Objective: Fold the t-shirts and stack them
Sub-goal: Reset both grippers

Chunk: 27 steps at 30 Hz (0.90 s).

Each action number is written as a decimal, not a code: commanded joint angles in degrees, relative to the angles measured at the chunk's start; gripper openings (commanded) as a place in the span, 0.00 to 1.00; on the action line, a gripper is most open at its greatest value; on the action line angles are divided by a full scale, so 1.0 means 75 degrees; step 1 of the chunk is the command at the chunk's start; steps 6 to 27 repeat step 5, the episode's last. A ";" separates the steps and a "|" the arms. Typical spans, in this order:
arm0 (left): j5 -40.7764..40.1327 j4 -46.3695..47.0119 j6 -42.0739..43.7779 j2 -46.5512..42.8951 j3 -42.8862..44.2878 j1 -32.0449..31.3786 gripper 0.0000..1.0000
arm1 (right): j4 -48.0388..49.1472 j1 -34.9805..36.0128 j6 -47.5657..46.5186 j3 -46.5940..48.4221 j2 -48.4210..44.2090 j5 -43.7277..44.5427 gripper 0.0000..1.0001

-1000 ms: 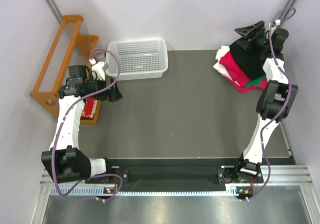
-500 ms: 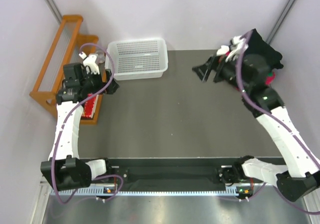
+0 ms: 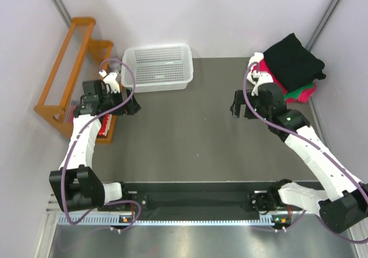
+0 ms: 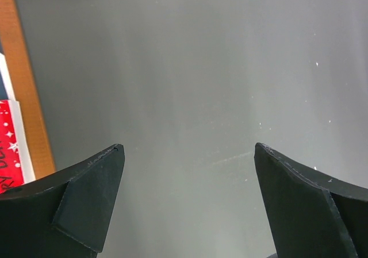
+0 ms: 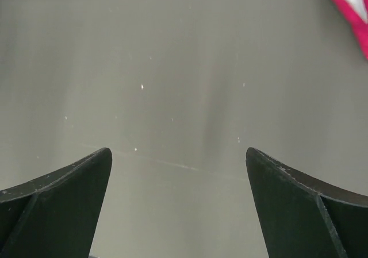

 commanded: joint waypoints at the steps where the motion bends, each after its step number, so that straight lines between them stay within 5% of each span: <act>1: 0.0200 0.0354 -0.0060 -0.0161 0.0124 0.0027 0.99 | 0.0307 0.0075 -0.0209 0.0472 -0.0131 0.0281 1.00; 27: 0.0024 0.0331 -0.0048 -0.0149 0.0113 0.0027 0.99 | 0.0400 0.0040 -0.0116 0.0507 0.0022 0.0644 1.00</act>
